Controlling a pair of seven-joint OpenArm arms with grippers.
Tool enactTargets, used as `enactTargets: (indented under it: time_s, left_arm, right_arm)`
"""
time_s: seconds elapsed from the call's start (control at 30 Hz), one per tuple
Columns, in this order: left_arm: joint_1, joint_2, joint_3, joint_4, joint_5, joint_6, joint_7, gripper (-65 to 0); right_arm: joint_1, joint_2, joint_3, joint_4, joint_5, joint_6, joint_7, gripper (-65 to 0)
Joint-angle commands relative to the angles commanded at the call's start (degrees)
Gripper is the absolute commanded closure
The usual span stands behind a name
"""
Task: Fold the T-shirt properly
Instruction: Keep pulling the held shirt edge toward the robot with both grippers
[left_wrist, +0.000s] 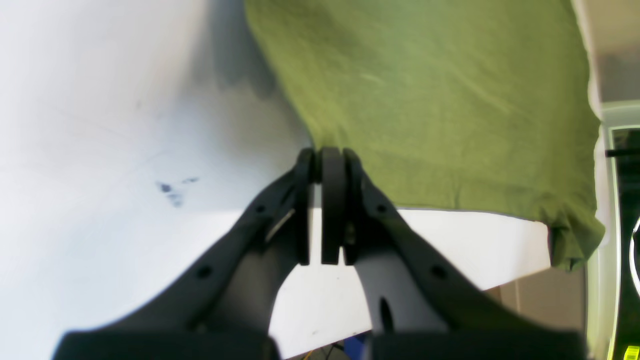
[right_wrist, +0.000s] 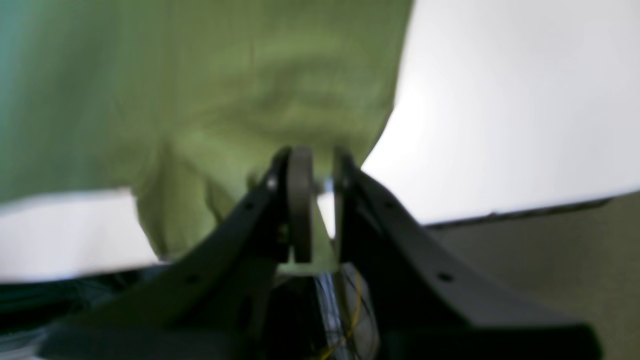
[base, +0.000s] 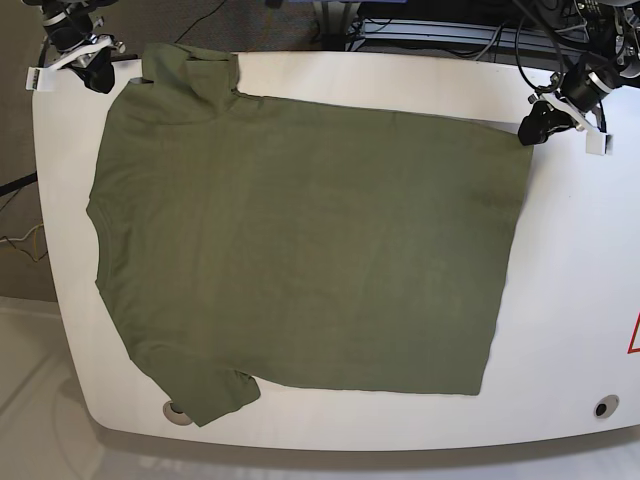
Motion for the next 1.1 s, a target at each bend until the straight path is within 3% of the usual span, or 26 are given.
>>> enactTargets:
  time_s: [0.53,0.8,0.87,0.93,1.0,1.1]
  left_arm:
    - [-0.6,0.7,0.2,3.6,5.4,1.9,-1.2,0.0]
    - [-2.2,0.8,-0.2,3.0,6.7,2.5,-1.3,0.0]
    - [-2.0,0.7,-0.5,2.9,6.4,2.5,-1.4,0.0]
    - [-1.4,0.7,-1.2,2.5,5.1,2.0,-1.2,0.0]
    - [-1.2,0.8,-1.5,2.4,5.0,2.0,-1.1,0.0]
    - [-0.9,0.7,-1.9,2.3,4.7,1.7,-1.1,0.0]
  right_arm:
    - [-1.0,2.0,-1.7,-0.3,5.5,0.0,-1.5,0.0]
    - [-0.6,1.9,-4.5,-0.6,0.7,0.0,-0.5,0.0]
    - [-0.8,1.6,-5.3,-0.6,-2.0,0.0,0.0,-4.2]
    - [-0.3,1.3,-6.2,-0.5,-4.8,0.0,0.7,-21.3]
    - [-0.3,1.3,-6.4,-0.6,-5.5,0.0,0.9,-28.9]
    - [-0.2,1.2,-6.6,-0.6,-5.8,0.0,1.2,-33.8]
